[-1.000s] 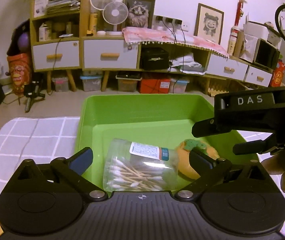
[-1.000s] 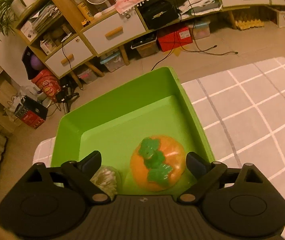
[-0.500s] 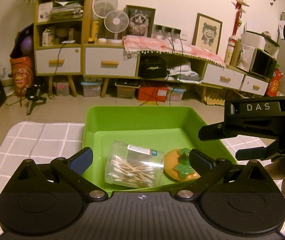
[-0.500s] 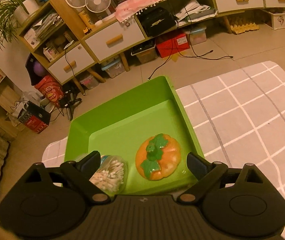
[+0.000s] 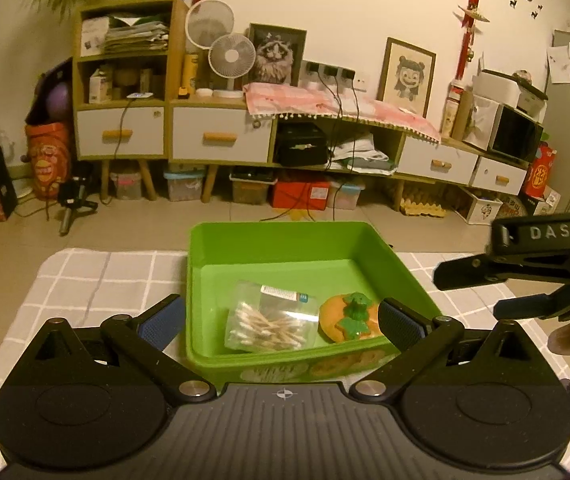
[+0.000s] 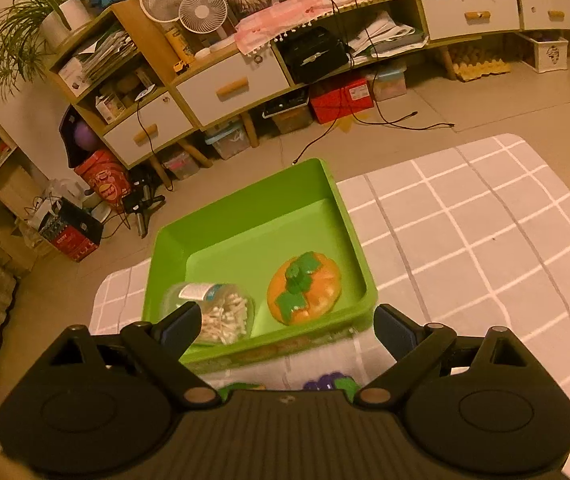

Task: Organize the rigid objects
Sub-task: 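Open both tools and lift them out of the green bin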

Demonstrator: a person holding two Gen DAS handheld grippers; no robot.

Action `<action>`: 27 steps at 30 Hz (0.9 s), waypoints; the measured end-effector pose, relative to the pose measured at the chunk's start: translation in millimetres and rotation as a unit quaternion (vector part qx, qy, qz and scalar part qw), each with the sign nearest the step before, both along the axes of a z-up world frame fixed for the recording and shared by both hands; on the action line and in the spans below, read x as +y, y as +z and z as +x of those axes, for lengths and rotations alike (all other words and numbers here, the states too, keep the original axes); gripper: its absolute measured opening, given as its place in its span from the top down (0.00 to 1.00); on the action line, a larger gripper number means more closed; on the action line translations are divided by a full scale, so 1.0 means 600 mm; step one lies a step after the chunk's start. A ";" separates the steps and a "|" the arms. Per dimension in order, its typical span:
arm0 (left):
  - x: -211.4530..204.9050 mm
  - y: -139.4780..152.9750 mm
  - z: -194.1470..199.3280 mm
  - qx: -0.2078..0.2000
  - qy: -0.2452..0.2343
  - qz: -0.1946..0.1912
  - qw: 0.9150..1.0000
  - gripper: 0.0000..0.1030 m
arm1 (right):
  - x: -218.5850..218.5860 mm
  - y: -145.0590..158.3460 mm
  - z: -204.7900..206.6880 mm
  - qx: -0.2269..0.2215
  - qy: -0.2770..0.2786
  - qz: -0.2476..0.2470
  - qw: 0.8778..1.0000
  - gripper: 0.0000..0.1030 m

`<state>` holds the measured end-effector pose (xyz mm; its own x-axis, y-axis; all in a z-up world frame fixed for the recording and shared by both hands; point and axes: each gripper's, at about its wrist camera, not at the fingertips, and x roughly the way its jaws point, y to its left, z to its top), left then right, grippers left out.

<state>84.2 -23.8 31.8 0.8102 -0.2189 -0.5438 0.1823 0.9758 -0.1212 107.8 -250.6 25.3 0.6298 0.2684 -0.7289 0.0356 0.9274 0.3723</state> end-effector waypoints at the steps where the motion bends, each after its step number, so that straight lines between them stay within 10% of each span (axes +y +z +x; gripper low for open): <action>1: 0.004 0.001 -0.003 0.003 0.001 -0.001 1.000 0.02 | -0.003 0.001 -0.005 0.001 0.000 -0.001 1.000 0.28; 27: 0.110 -0.020 -0.052 0.045 0.036 0.020 0.998 0.02 | -0.004 -0.057 -0.103 0.024 0.047 -0.031 0.998 0.28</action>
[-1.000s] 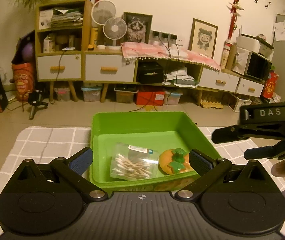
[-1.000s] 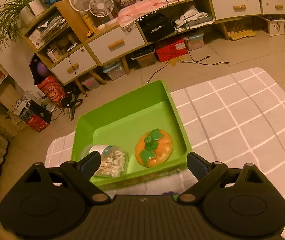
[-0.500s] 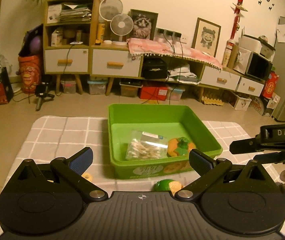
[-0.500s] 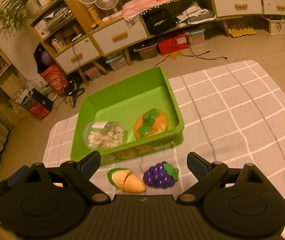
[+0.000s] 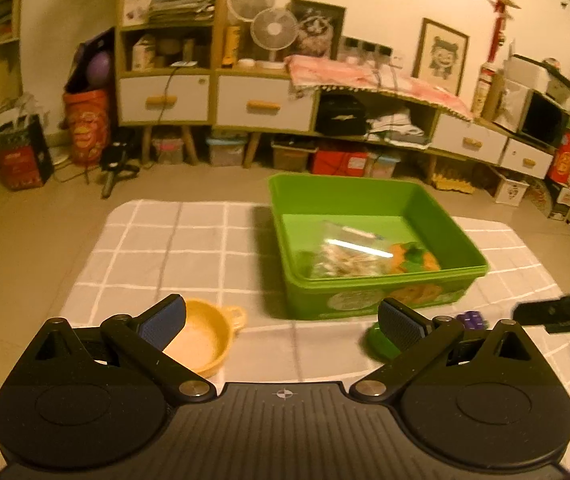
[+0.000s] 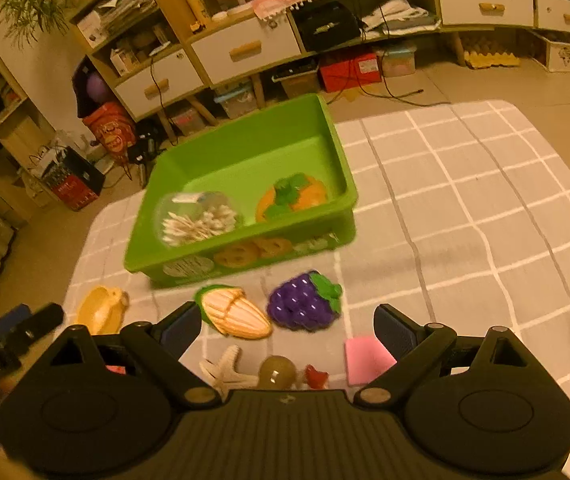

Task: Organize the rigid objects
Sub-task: 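Open both tools and lift them out of the green bin, then grasp the yellow pot rim with the left tool while the right tool grasps the purple grapes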

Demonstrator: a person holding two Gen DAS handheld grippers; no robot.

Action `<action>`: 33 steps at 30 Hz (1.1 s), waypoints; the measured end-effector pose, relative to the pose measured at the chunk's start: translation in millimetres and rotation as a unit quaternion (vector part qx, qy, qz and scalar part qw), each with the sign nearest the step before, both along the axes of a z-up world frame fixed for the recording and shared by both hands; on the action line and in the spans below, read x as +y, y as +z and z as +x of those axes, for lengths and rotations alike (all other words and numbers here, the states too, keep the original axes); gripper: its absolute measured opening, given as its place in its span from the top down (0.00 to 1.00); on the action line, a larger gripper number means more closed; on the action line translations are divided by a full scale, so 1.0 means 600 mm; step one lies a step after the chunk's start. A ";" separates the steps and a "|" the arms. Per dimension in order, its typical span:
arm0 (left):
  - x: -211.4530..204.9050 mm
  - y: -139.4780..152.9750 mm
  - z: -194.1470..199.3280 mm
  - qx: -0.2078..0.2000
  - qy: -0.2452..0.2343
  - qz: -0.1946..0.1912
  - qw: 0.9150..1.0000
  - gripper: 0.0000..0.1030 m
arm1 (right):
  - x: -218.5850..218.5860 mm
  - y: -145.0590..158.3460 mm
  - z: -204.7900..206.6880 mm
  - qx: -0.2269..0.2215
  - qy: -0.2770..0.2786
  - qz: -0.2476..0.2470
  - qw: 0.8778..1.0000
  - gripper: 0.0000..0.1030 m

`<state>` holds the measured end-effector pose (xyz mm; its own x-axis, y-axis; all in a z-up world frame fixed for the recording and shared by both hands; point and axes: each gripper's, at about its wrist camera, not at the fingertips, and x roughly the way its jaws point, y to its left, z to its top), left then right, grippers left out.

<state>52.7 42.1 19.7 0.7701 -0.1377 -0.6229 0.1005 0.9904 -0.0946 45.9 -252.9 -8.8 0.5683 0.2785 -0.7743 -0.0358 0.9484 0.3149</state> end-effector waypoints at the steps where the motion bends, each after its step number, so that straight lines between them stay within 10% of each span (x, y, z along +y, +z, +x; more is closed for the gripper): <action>1: 0.005 -0.001 0.002 0.003 0.003 0.005 1.000 0.02 | -0.002 -0.005 0.001 0.004 -0.001 0.000 1.000 0.28; 14: 0.057 -0.051 0.060 0.075 0.019 0.029 0.997 0.02 | -0.024 -0.039 0.024 0.045 -0.023 0.018 0.999 0.28; 33: 0.091 -0.126 0.094 0.074 -0.068 0.058 0.993 0.02 | -0.010 -0.092 0.072 0.040 -0.038 0.038 0.998 0.32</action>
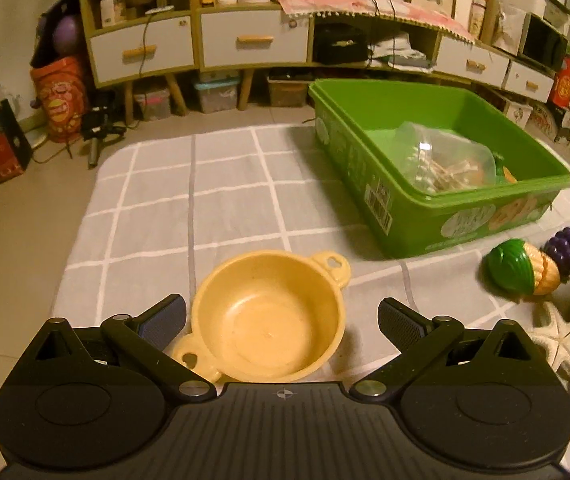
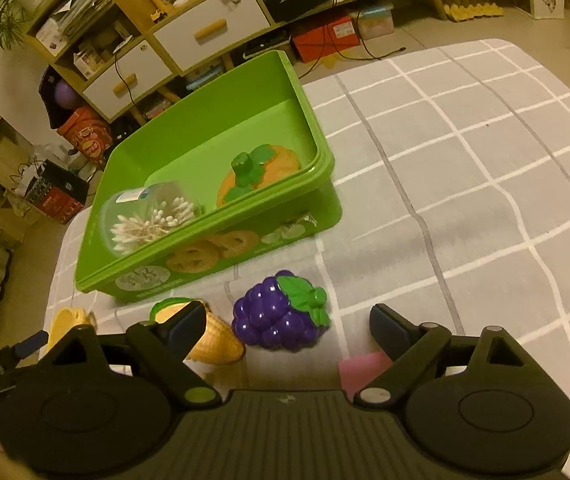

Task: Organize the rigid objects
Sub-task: 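Grasp the yellow pot rim with the left tool while the right tool grasps the purple grapes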

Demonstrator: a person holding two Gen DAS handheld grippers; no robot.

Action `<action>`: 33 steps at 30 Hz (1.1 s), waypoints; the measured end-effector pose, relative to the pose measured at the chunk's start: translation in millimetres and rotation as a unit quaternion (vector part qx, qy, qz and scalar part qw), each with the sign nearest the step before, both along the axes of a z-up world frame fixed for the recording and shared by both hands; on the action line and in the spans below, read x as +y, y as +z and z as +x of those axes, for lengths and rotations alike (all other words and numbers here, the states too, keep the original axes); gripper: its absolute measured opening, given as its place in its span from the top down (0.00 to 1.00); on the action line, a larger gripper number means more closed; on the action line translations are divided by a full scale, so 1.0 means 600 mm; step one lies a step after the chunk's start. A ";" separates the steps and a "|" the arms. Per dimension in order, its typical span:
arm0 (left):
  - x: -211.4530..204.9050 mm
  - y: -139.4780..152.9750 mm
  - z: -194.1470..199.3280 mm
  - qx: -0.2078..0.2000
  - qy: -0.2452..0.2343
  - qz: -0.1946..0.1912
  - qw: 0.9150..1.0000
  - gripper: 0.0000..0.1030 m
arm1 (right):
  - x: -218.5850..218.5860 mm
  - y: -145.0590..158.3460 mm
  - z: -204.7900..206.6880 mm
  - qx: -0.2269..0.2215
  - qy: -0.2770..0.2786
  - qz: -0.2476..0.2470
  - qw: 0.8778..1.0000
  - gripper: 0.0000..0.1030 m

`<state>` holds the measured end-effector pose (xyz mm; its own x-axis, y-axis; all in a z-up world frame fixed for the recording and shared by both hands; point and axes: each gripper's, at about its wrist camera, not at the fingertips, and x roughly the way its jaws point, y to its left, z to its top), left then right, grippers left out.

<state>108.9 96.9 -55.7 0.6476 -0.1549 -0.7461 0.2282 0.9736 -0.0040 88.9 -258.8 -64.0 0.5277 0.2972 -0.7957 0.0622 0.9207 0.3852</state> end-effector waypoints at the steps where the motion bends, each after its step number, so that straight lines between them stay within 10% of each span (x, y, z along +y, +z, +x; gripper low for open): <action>1: -0.003 -0.002 0.001 0.001 -0.003 0.004 1.000 0.02 | 0.000 -0.001 0.001 -0.003 -0.001 -0.001 1.000 0.33; 33: -0.011 -0.012 0.003 0.012 0.008 0.028 0.999 0.21 | 0.024 -0.022 0.000 -0.012 0.013 -0.015 1.000 0.64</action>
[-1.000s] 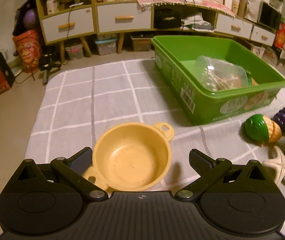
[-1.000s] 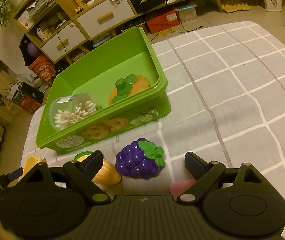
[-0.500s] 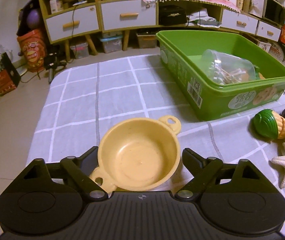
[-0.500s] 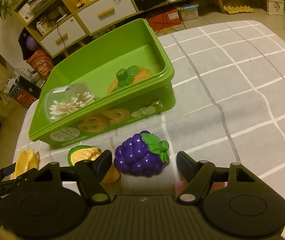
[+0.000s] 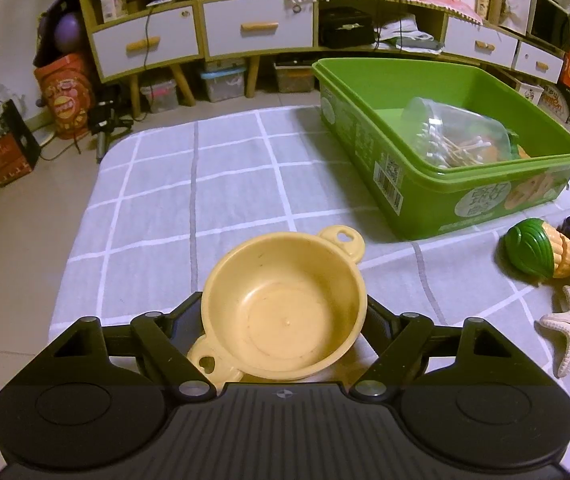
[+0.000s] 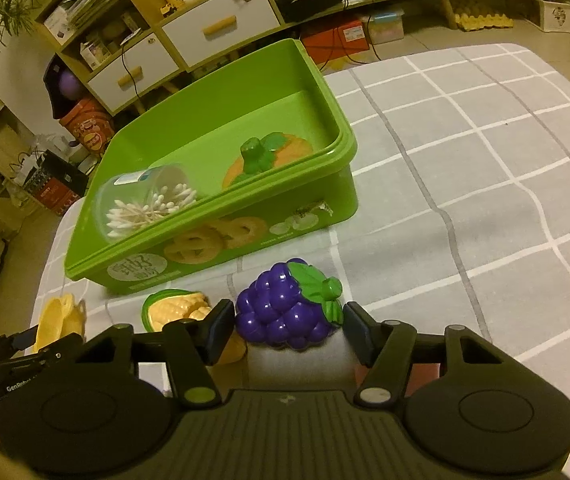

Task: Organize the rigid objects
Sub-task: 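Grasp the yellow pot rim with the left tool while the right tool grasps the purple grapes, then carry the pot into the bin with the left tool while the right tool carries the grapes in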

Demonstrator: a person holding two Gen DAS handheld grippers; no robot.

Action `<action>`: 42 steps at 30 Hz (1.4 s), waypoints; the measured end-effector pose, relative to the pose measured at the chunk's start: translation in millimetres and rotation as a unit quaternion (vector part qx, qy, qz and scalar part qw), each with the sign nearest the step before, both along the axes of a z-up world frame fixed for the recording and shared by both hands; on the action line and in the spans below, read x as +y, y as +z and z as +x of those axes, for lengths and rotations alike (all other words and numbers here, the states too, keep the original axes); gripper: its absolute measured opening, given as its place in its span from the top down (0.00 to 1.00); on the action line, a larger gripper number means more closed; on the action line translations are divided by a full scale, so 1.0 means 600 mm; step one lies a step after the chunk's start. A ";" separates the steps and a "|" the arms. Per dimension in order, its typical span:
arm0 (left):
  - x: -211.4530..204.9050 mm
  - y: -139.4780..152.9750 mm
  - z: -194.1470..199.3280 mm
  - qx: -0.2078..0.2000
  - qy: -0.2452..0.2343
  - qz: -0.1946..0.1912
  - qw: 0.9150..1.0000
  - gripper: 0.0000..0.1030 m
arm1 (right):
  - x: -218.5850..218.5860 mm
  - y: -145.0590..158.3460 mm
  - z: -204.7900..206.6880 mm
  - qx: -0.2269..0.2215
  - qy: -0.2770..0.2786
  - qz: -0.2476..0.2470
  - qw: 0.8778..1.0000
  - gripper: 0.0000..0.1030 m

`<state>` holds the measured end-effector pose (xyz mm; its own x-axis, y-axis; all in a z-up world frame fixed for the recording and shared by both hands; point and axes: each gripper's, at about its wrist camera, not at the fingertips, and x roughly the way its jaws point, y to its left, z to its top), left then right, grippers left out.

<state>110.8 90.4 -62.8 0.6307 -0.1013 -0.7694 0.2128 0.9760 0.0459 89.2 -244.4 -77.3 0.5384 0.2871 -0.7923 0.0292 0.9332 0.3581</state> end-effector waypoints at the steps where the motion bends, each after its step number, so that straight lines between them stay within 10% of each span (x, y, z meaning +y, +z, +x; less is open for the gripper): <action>1: 0.000 0.000 0.000 0.000 0.000 0.000 1.000 0.21 | -0.001 0.001 0.000 0.000 -0.001 0.002 1.000 0.65; 42: -0.065 0.103 -0.022 -0.041 -0.029 -0.056 0.997 0.21 | -0.029 0.094 -0.016 -0.031 -0.004 0.064 0.997 0.66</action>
<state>97.5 51.2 -1.2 0.6819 -0.2216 -0.6971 0.2697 0.9620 -0.0420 79.6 -262.0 -21.1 0.5876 0.3795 -0.7147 0.0102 0.8797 0.4755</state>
